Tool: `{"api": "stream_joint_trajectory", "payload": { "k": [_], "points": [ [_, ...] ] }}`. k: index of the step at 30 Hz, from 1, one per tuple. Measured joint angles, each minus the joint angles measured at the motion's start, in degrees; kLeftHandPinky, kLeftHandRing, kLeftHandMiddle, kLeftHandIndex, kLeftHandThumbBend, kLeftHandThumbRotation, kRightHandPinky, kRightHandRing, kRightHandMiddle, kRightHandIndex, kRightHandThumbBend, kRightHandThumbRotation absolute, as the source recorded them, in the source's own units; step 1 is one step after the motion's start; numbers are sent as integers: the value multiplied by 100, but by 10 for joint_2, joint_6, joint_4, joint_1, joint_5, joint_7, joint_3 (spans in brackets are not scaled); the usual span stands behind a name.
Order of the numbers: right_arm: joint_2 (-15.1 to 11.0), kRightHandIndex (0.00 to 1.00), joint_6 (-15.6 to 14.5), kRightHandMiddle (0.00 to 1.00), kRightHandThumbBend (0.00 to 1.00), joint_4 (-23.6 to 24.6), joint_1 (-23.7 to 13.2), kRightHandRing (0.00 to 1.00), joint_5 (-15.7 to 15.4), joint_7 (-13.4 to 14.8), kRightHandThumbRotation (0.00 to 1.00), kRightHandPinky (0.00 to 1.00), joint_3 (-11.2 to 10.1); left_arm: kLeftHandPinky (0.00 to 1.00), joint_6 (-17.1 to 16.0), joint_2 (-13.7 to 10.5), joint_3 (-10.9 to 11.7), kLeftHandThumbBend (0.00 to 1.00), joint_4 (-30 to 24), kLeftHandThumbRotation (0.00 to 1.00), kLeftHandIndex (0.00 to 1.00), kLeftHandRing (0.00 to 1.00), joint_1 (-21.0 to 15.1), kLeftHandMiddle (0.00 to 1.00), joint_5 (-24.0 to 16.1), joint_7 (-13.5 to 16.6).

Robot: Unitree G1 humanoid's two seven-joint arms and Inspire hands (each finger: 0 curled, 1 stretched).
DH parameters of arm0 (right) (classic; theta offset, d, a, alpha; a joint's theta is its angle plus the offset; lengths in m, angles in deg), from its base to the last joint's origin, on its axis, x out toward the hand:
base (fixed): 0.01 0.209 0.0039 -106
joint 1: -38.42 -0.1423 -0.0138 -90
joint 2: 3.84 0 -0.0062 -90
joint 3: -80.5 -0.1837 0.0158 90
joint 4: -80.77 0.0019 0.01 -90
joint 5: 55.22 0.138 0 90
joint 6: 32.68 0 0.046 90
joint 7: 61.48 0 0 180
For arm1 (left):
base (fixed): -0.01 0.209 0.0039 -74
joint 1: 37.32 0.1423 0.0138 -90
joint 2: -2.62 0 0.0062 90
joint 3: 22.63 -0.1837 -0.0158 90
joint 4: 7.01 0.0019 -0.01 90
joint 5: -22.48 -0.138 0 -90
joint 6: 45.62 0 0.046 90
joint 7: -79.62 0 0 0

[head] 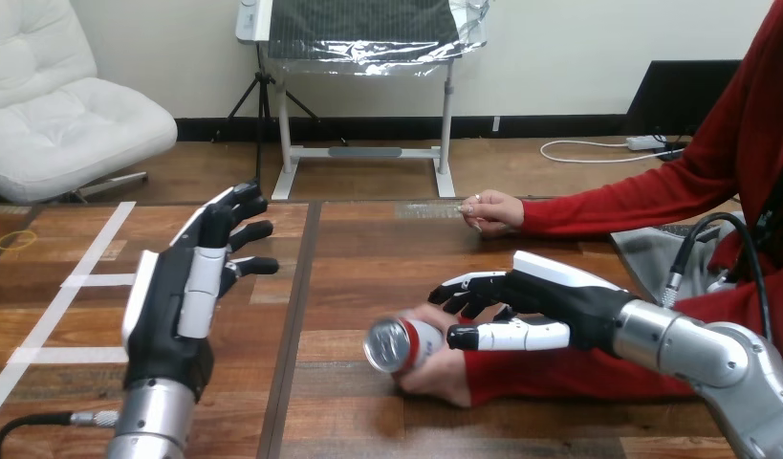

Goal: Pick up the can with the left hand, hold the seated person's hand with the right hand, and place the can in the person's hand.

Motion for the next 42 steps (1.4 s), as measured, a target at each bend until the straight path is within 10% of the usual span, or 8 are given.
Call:
{"api": "stream_joint_trajectory", "payload": {
  "k": [16,29,42],
  "points": [
    [-5,93,0,89,100,29,24,88,18,4,100,75,-26,61,0,0,3,77,-8,100,78,75,5,80,0,2],
    [9,91,10,89,100,69,68,86,28,83,100,74,-57,59,-1,0,0,75,-22,100,78,75,16,80,0,-2],
    [74,92,91,92,97,70,120,91,142,131,100,86,-102,57,-15,4,-5,70,-49,100,76,73,38,78,0,-12]
  ]
}}
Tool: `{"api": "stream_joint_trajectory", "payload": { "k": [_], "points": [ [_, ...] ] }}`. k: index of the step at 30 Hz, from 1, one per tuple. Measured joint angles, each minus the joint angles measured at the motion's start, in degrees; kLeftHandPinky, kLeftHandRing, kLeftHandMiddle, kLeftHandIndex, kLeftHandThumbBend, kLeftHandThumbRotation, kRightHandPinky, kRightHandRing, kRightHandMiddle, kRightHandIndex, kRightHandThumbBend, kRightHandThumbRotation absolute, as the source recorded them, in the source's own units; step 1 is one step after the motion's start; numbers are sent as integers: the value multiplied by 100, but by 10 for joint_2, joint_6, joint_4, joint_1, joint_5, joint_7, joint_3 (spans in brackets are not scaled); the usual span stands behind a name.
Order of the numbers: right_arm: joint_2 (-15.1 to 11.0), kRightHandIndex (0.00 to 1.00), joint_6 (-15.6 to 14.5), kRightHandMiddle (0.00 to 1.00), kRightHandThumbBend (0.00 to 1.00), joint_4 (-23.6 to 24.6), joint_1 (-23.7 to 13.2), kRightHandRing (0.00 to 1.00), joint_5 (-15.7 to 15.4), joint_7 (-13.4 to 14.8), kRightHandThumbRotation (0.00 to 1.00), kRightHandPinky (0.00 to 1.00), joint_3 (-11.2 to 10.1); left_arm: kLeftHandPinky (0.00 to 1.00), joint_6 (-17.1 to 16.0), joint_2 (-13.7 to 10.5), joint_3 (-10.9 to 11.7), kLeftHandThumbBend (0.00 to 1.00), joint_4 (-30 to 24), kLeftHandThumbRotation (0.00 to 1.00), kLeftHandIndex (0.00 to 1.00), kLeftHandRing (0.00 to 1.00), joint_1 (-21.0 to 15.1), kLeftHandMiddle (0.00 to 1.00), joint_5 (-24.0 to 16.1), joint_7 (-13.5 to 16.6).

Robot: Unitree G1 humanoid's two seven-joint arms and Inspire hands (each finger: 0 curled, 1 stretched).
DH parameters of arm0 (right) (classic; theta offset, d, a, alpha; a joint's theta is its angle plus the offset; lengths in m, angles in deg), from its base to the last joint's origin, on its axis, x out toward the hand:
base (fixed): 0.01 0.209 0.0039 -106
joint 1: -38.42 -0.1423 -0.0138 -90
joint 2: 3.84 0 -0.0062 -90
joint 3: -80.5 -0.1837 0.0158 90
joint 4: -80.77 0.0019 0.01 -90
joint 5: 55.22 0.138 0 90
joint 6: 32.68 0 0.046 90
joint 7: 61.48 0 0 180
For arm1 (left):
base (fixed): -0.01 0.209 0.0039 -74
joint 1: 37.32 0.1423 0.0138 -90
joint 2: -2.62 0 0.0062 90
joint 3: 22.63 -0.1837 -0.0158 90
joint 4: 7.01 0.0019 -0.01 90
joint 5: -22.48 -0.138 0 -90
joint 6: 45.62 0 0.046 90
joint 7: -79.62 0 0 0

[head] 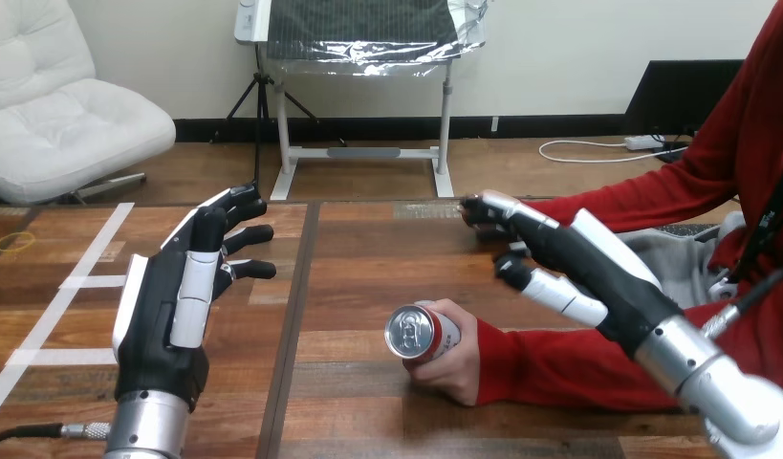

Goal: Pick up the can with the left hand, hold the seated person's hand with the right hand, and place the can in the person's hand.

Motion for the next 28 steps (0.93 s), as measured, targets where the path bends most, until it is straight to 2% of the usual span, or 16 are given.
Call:
{"api": "stream_joint_trajectory", "payload": {
  "k": [8,13,20,28],
  "points": [
    [66,95,59,95,97,15,33,95,67,12,100,92,-10,56,-37,3,-14,63,-14,100,72,73,16,77,3,-18],
    [107,95,79,95,95,41,53,95,95,11,100,95,-7,55,-62,8,-24,59,-15,100,71,72,23,76,3,-24],
    [151,93,98,93,94,70,70,93,117,9,100,92,-2,55,-93,16,-41,56,-15,100,71,71,32,75,2,-32],
    [183,93,108,92,94,97,87,92,130,0,100,91,8,57,-122,23,-52,56,-15,100,71,73,35,75,-1,-33]
  ]
}}
